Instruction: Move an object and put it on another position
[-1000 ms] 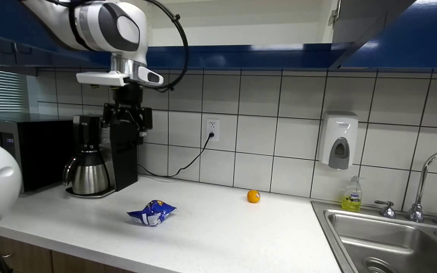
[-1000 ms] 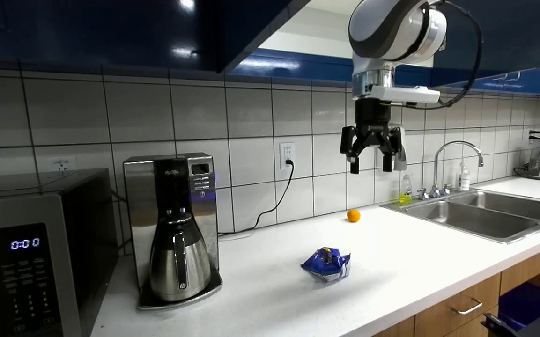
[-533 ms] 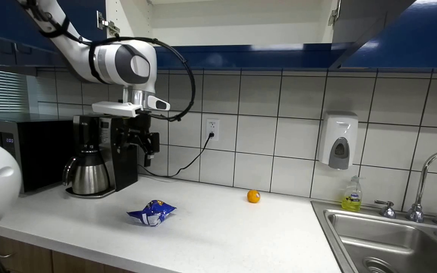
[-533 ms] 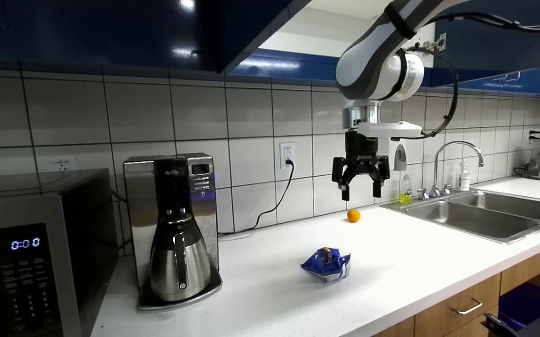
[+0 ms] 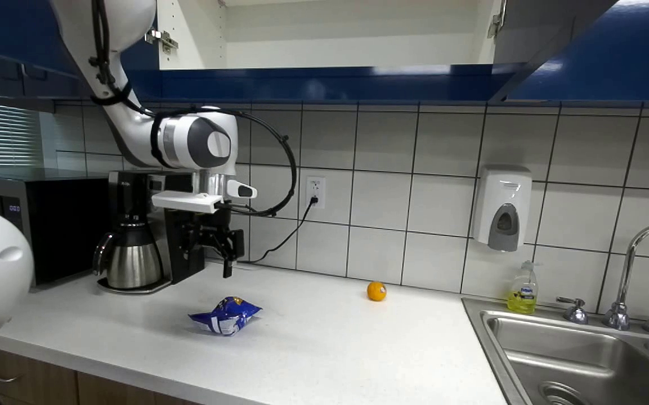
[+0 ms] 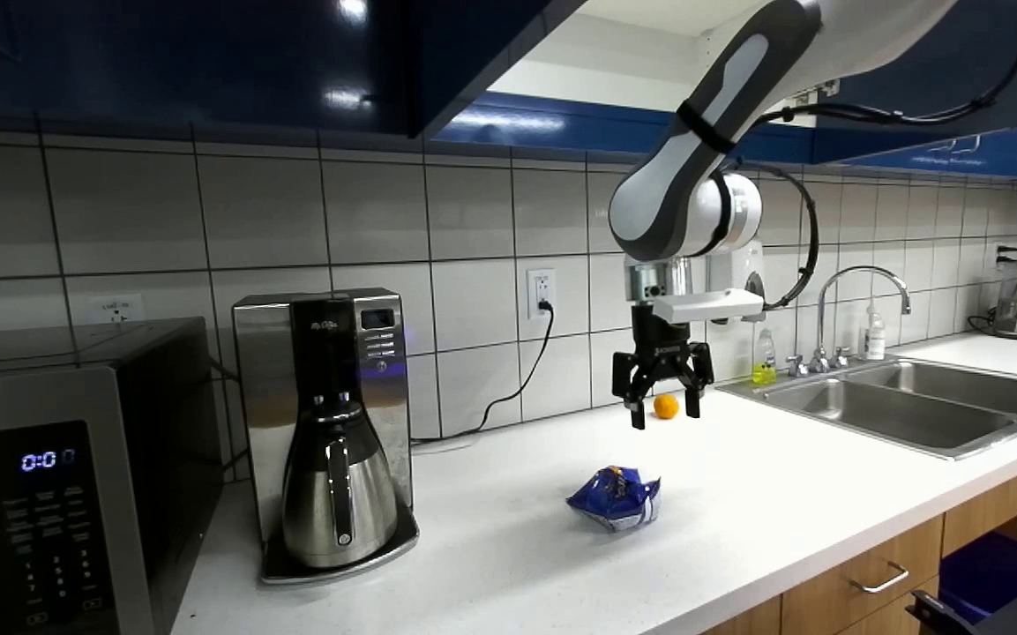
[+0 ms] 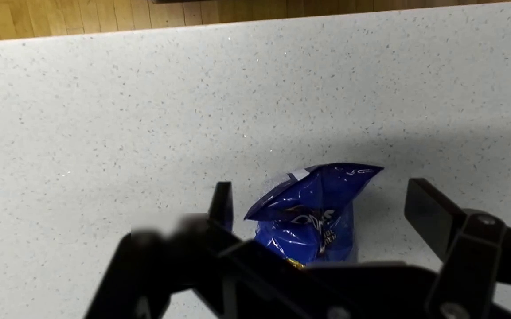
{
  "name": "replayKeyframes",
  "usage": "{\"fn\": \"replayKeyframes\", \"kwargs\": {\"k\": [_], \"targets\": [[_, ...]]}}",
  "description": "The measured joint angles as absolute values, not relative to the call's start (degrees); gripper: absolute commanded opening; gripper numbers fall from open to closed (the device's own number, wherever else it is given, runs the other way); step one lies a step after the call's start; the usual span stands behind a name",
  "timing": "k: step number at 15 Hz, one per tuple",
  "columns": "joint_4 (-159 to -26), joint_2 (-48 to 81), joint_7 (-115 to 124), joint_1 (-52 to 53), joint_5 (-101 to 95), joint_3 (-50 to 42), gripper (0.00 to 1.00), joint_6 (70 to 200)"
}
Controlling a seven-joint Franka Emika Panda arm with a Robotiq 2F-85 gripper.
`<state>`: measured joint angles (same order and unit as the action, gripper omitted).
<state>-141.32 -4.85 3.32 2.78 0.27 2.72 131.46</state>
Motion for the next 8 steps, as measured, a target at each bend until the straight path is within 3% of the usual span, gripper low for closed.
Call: {"fn": "replayKeyframes", "kwargs": {"k": [8], "targets": [[-137.0, 7.5, 3.3, 2.8, -1.5, 2.7, 1.0, 138.7]]}}
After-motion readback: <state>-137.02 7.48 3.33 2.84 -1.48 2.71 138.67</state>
